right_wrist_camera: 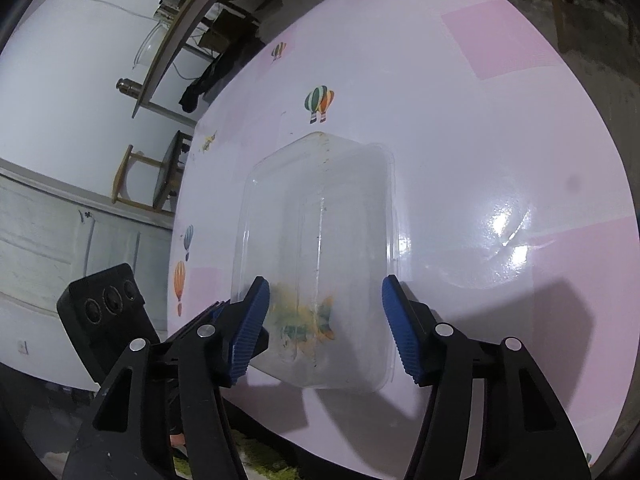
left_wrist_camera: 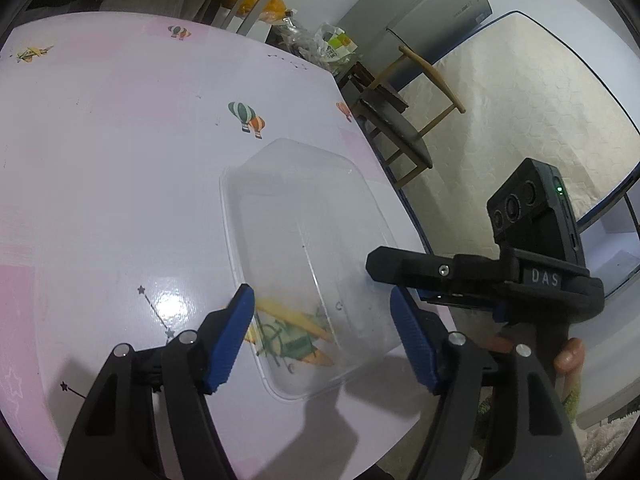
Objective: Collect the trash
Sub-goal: 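Close the right tool on the clear container while the left tool closes on it too, then lift the clear container off the table edge with both tools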
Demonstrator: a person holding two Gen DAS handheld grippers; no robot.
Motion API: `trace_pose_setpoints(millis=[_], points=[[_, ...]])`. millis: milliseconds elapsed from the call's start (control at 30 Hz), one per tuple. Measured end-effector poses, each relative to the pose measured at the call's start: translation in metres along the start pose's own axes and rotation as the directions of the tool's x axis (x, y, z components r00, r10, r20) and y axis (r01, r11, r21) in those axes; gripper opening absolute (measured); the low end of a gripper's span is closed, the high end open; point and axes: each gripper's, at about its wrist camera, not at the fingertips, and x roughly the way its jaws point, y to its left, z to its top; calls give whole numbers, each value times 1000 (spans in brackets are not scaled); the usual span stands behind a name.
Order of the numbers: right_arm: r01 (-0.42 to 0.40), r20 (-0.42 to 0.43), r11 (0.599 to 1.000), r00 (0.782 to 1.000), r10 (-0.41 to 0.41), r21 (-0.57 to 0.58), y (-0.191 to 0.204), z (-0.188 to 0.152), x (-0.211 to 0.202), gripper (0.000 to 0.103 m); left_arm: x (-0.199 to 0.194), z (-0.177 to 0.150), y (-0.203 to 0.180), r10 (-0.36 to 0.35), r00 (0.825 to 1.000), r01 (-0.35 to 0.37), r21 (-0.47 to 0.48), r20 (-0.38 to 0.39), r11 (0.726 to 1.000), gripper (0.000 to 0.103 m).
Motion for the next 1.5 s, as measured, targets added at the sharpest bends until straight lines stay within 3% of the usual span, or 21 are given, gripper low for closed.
trace_pose_setpoints(millis=[200,667,967,1200,1500], points=[[15,15,1000,1000,-15,-16,2,-3,-7,47,-7,-2,-6,12,1000,-12,25,20,1000,67],[19,11,1000,1000,-19,-22,5,-14,-15,46,-12,-8,-21,7,1000,-8,38,30,999,67],[36,-23,999,999,-36,-6,2,-42,-29,46,-21,-33,-34,-64,997,66,40,-38,997,67],[46,-30,999,998,-46,-8,1,-63,-39,51,-26,-54,-42,-142,984,146,29,-103,989,67],[39,-40,999,998,-38,13,-1,-83,-42,55,-29,-63,-40,-179,975,180,-3,-136,984,67]])
